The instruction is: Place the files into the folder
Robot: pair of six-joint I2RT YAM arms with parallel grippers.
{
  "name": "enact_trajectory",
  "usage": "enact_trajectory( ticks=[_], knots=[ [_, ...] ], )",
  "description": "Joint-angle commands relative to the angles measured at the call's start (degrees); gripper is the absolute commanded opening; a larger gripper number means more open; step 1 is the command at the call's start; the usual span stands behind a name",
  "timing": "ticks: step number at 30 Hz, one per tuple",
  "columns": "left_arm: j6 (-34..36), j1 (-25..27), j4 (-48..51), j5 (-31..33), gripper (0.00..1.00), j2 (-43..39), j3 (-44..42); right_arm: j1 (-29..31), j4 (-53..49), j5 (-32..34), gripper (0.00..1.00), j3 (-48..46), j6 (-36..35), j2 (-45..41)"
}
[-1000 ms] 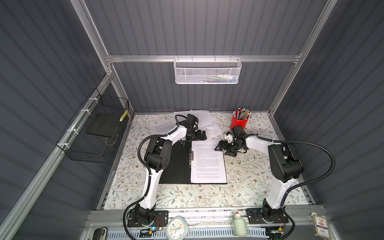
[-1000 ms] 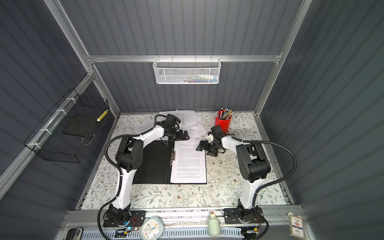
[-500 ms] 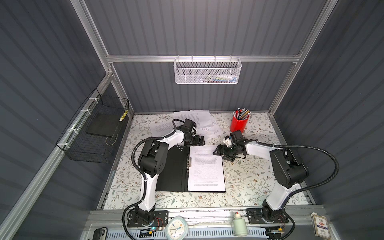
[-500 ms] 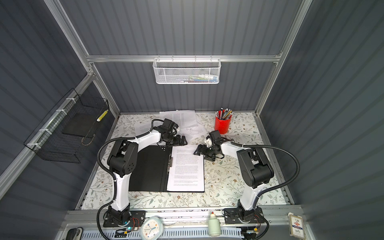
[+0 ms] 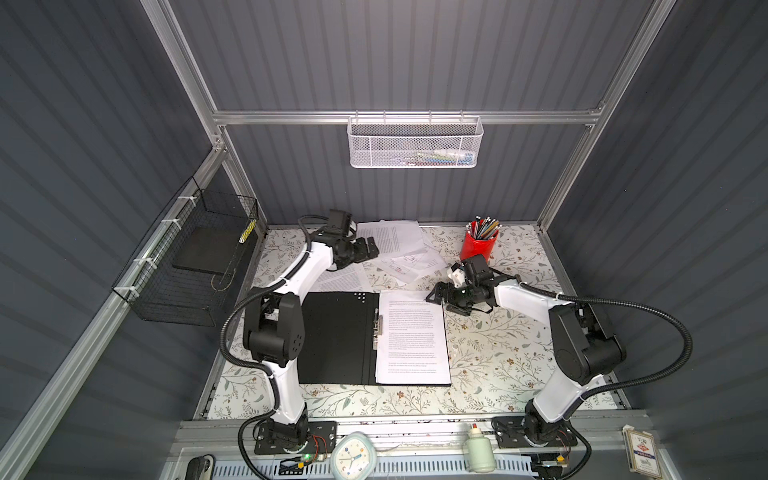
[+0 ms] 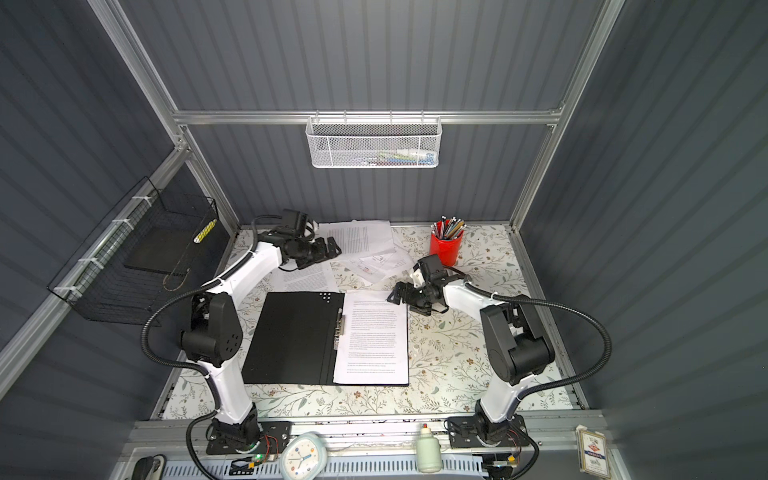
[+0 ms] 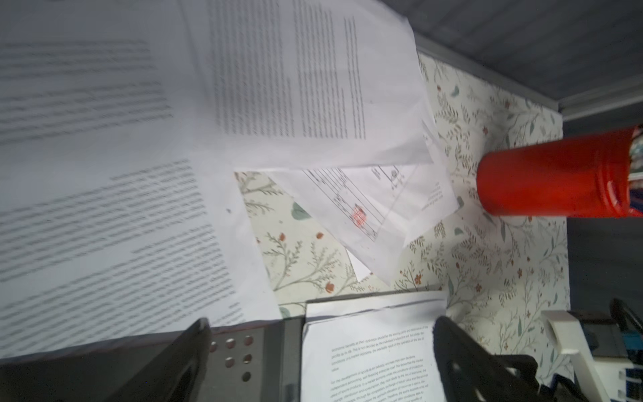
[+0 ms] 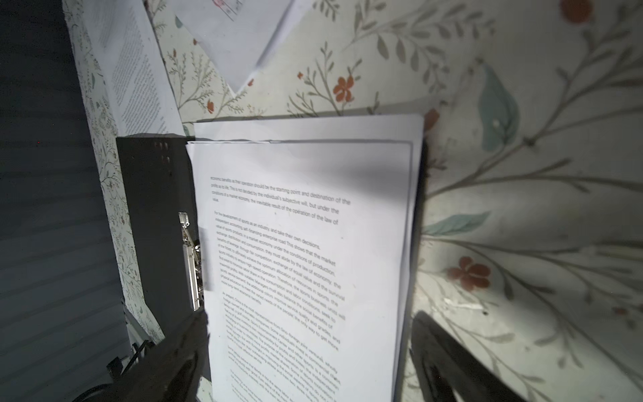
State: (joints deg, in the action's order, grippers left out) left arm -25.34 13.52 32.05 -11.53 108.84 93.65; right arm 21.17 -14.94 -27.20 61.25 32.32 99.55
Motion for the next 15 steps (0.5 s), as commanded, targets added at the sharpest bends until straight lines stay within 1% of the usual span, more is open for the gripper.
enact_trajectory(
  ticks=[1, 2, 6, 9, 11, 15],
  knots=[
    [0.5, -4.3, 2.4, 0.9, 1.0, 0.7, -3.3, 0.9, -2.0, -1.7, 0.9, 4.2, -2.2, 2.7],
    [1.5, -5.4, 2.1, 1.8, 1.0, 1.3, -3.6, 1.0, -1.8, -2.2, 0.89, 5.0, -2.2, 3.3],
    [2.1, -9.9, 2.6, 5.4, 1.0, 4.4, -3.9, 1.7, -1.2, -3.7, 0.89, 6.8, -2.3, 4.7],
    [2.0, -13.1, 1.3, 6.3, 1.0, 6.7, -4.4, 2.2, -0.9, -4.9, 0.89, 7.3, -2.5, 5.4],
    [2.7, -15.0, 1.3, 4.8, 1.0, 8.7, -3.4, 2.3, -0.8, -5.5, 0.9, 7.2, -2.6, 5.5],
    [4.1, -17.7, -3.7, 2.8, 0.99, 10.0, -3.9, 2.7, 0.2, -6.8, 0.91, 5.8, -2.8, 5.0]
  ],
)
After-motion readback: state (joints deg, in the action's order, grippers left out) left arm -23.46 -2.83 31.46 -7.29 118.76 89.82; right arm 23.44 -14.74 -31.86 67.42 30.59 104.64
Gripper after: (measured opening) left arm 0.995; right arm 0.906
